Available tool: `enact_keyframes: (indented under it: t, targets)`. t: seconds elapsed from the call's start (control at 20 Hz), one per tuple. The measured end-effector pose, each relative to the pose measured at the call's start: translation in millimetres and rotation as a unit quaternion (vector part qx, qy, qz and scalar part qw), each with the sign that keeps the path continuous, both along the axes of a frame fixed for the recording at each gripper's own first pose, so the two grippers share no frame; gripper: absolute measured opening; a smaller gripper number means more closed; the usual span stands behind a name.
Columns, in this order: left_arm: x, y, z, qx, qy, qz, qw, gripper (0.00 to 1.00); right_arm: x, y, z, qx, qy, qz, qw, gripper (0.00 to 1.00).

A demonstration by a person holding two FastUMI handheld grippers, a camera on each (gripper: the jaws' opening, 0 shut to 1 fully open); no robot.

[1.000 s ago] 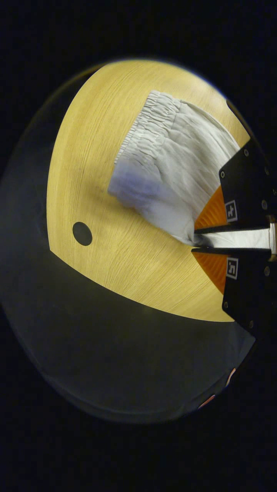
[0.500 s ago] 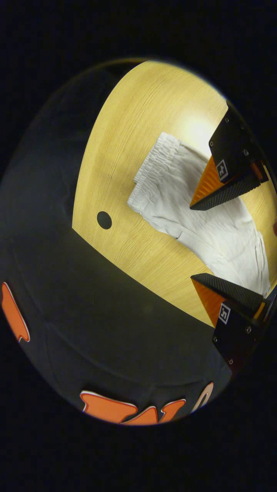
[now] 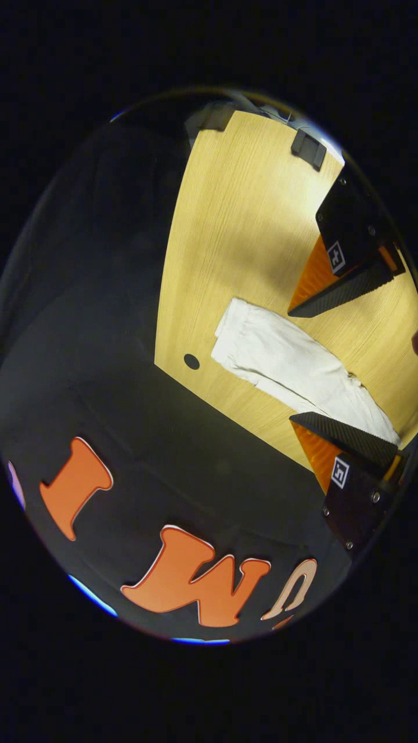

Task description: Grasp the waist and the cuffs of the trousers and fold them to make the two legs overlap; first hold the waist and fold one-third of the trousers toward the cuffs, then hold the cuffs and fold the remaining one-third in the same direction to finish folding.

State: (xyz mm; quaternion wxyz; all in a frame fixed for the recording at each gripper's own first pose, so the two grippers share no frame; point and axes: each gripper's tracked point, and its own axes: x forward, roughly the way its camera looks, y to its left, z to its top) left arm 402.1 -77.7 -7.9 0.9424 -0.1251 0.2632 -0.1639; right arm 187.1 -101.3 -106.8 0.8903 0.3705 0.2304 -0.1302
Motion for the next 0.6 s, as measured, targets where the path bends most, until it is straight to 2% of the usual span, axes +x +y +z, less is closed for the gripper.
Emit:
enact_keyframes:
  t: [0.15,0.3,0.45,0.6]
  targets:
    - [-23.0,-17.1,29.7,0.012,-0.053,-0.012,0.998,0.99,-21.5,-18.4,-6.3,0.013,-0.009,-0.021,1.0,0.98]
    - [-37.1,-24.6,46.0,0.023,-0.095,-0.006,0.995,0.99,-17.6,-40.4,-18.4,0.019,-0.011,-0.028,0.999,0.98]
    - [-40.3,-31.2,54.4,0.042,-0.122,0.014,0.991,0.99,12.5,-52.6,-38.5,0.029,0.0,-0.008,1.0,0.98]
    - [-44.2,-32.3,66.1,0.055,-0.15,0.066,0.985,0.99,55.0,-66.0,-58.4,0.04,0.016,0.014,0.999,0.98]
